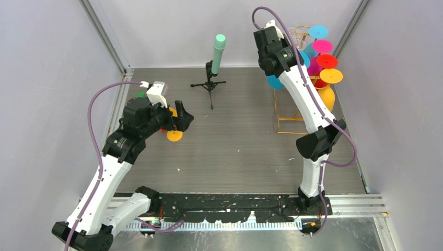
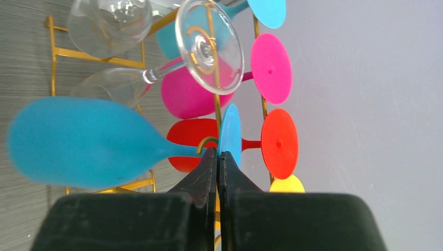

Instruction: Take the wine glass off the wine glass rack

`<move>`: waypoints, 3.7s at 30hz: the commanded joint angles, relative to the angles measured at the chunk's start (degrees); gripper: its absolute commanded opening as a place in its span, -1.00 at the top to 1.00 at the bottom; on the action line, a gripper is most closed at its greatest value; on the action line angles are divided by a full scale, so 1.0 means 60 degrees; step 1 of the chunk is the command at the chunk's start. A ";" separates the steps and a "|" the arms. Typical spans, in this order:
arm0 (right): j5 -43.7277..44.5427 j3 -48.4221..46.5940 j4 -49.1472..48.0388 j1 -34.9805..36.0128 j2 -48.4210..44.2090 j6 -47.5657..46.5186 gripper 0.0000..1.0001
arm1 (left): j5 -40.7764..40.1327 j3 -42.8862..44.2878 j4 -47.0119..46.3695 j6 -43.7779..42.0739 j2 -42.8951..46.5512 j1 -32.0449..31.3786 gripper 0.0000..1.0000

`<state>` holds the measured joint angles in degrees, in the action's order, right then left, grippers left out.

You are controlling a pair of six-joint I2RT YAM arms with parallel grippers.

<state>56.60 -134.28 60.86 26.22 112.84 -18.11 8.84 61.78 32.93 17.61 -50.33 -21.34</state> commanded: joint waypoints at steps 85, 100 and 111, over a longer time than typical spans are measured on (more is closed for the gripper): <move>-0.5641 1.2036 -0.9143 0.4434 -0.8998 0.8612 0.99 | 0.2979 0.0985 -0.0665 0.4149 0.1054 0.0042 -0.74; -0.6148 1.2009 -0.8984 0.4435 -0.8305 0.8892 0.99 | 0.2918 0.0490 -0.1401 0.4434 0.0809 0.0042 0.09; -0.6523 1.1855 -0.8564 0.4434 -0.7951 0.8834 0.99 | 0.3049 0.0317 -0.1411 0.4222 0.0315 0.0042 0.97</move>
<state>18.31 -61.69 10.79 52.75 64.49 34.15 26.68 63.81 26.79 44.56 -48.29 -21.34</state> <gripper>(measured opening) 0.032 0.137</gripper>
